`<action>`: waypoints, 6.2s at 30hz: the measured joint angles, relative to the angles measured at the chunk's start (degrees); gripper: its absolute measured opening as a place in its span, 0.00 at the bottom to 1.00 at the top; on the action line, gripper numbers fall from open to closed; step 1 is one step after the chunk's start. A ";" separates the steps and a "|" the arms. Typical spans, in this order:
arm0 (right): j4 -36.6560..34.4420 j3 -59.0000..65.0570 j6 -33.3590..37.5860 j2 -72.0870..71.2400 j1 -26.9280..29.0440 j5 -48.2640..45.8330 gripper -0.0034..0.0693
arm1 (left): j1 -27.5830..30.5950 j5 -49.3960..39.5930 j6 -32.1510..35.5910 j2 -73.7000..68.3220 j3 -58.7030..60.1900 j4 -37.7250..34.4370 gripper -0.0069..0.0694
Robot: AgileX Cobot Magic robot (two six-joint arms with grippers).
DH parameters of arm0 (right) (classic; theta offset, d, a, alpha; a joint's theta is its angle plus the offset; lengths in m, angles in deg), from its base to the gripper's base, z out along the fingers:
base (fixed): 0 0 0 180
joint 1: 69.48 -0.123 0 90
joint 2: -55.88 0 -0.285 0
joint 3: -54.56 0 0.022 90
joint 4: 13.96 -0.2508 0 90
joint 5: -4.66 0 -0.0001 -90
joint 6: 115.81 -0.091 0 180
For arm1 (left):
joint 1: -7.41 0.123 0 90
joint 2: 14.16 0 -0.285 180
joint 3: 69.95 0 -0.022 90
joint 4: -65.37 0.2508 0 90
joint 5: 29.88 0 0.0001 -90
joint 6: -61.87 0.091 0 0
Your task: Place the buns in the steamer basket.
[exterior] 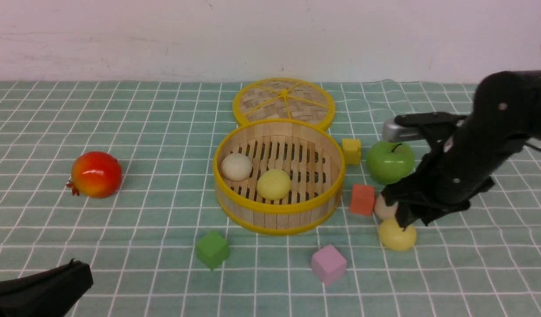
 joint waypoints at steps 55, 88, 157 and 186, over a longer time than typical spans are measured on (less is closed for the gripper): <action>5.51 -29.71 4.78 18.82 -10.88 3.77 0.55 | 0.00 -0.11 0.00 0.00 0.00 0.00 0.14; 4.43 -10.58 0.35 12.07 1.38 9.42 0.66 | 0.00 -0.25 0.00 0.00 0.00 0.00 0.17; 7.72 -24.36 0.35 -17.86 -10.26 -22.77 0.48 | 0.00 -0.30 0.00 0.00 0.00 0.00 0.24; 7.15 27.75 -1.54 -82.62 7.00 -9.55 0.04 | 0.00 -0.30 0.00 0.00 0.00 0.00 0.27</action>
